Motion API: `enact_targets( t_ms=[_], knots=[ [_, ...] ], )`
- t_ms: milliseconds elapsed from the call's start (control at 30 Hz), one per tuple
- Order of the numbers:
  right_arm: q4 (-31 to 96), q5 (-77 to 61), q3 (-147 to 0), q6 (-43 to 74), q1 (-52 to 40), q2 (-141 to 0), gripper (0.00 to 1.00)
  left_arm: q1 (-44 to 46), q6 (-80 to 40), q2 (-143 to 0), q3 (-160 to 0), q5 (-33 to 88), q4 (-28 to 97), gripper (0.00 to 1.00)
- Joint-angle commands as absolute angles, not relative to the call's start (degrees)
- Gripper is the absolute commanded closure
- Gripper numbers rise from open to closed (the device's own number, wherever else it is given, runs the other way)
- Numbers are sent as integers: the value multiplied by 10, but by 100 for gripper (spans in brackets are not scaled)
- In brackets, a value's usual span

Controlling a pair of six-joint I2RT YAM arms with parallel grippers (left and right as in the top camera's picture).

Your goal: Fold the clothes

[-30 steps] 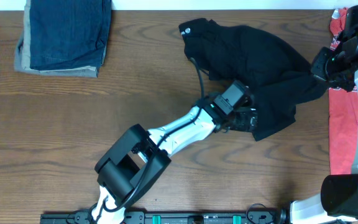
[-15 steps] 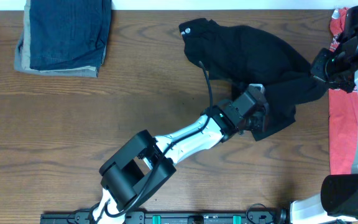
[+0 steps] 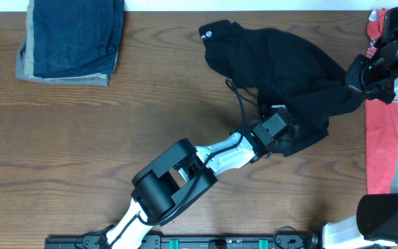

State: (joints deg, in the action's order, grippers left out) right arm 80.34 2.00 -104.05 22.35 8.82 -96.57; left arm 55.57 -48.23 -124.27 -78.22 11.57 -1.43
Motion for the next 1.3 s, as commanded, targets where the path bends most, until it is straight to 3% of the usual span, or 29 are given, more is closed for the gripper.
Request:
enact_targets(
  t_ms=[0, 633, 1033, 1267],
  knots=[
    [805, 26, -1040, 220, 90, -953, 96, 554, -488, -1245, -781, 104, -6, 94],
    [821, 26, -1040, 220, 90, -953, 97, 519, -488, -1252, -781, 68, 155, 94],
    [827, 26, -1040, 218, 90, -953, 97, 378, -547, -1217, -781, 60, 450, 94],
    [828, 26, -1040, 218, 90, -953, 97, 316, -536, -1129, -781, -34, 562, 94]
  ],
)
